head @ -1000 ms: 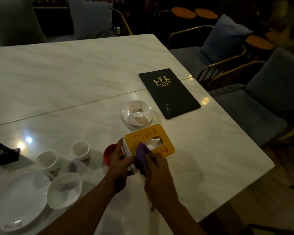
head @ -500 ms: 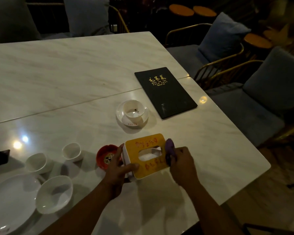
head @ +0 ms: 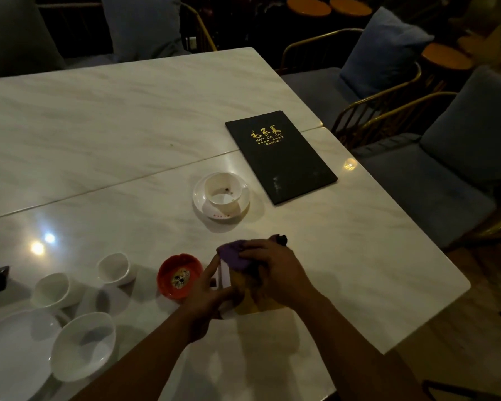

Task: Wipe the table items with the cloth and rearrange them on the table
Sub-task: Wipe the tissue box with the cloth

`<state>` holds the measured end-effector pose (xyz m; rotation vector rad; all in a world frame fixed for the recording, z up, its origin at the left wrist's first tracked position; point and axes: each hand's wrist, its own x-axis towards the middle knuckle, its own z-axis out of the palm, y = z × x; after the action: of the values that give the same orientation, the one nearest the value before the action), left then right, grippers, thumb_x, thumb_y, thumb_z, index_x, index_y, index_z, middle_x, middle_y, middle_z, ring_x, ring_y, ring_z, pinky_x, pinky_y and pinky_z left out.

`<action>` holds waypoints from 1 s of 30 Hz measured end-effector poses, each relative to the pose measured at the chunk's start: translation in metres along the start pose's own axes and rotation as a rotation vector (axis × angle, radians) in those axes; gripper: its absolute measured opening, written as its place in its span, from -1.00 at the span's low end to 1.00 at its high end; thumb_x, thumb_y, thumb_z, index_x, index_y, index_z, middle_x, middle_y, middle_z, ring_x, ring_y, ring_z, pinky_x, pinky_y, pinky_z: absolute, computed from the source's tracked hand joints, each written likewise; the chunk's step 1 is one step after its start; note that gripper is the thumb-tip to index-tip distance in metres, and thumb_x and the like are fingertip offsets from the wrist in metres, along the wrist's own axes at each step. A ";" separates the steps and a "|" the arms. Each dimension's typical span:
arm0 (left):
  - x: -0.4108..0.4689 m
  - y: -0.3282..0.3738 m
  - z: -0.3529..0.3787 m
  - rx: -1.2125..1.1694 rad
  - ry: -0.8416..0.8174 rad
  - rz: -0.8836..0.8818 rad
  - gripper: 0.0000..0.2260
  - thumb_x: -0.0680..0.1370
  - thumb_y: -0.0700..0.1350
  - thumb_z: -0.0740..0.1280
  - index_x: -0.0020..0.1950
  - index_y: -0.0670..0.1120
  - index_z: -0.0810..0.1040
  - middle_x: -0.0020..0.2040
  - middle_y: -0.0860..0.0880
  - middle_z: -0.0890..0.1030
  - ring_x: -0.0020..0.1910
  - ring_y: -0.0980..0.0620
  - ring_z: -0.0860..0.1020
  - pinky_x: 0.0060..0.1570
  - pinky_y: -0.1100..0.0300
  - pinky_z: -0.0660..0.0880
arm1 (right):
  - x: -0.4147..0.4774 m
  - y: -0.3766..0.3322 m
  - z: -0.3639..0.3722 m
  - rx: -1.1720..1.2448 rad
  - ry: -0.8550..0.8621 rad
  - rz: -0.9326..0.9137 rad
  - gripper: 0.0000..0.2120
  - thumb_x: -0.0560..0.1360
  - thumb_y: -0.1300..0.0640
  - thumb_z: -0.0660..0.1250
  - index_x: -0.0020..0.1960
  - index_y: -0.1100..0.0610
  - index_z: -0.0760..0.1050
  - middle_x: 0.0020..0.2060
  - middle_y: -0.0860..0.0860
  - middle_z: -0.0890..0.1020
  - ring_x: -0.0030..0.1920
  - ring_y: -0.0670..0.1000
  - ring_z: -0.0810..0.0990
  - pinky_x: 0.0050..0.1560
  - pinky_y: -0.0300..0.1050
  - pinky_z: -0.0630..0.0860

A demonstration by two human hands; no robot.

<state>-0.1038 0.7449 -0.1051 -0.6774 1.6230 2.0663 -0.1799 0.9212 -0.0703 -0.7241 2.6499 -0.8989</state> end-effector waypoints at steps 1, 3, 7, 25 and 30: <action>0.001 0.002 0.000 0.009 -0.009 -0.006 -0.03 0.12 0.02 0.63 0.43 0.41 0.28 0.31 -0.08 0.46 0.23 -0.20 0.51 0.01 -0.23 0.62 | 0.001 0.005 -0.003 0.012 0.042 0.068 -0.59 0.46 0.21 0.46 0.29 0.08 0.56 0.33 -0.03 0.48 0.26 -0.11 0.44 0.29 -0.46 0.20; 0.003 0.005 -0.001 0.016 -0.042 -0.023 0.00 0.15 -0.01 0.65 0.47 0.38 0.23 0.30 -0.07 0.46 0.22 -0.20 0.52 0.00 -0.21 0.62 | 0.000 0.016 -0.008 -0.035 0.142 0.183 -0.68 0.51 0.20 0.42 0.26 0.11 0.54 0.20 -0.06 0.54 0.08 -0.23 0.50 0.12 -0.53 0.37; 0.006 0.011 -0.001 0.031 -0.070 -0.050 -0.08 0.23 0.06 0.63 0.46 0.38 0.24 0.32 -0.06 0.47 0.23 -0.20 0.51 0.02 -0.26 0.59 | 0.003 0.016 0.004 -0.014 0.165 0.257 -0.70 0.52 0.22 0.39 0.25 0.10 0.59 0.16 0.03 0.65 0.13 -0.05 0.57 0.30 -0.15 0.45; -0.001 0.005 0.014 -0.033 0.091 -0.128 -0.69 0.60 0.18 0.24 0.35 0.28 0.41 0.23 -0.01 0.54 0.10 -0.17 0.55 -0.04 -0.15 0.58 | -0.061 0.007 0.020 0.083 -0.263 -0.150 -0.80 0.42 0.29 0.32 -0.04 0.33 0.67 0.00 0.23 0.70 0.16 0.09 0.65 0.41 0.25 0.32; -0.006 0.000 0.016 -0.118 0.079 -0.125 -0.77 0.61 0.13 0.24 0.27 0.27 0.41 0.11 0.07 0.55 0.00 -0.09 0.58 -0.20 -0.03 0.55 | -0.087 0.020 -0.025 0.135 0.036 -0.151 -0.36 0.66 -0.11 -0.08 -0.16 0.17 0.70 -0.09 0.10 0.71 0.04 -0.06 0.56 0.29 -0.44 0.26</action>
<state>-0.1013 0.7598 -0.0983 -0.8882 1.4690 2.0798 -0.1238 0.9937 -0.0567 -0.8906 2.5619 -1.1283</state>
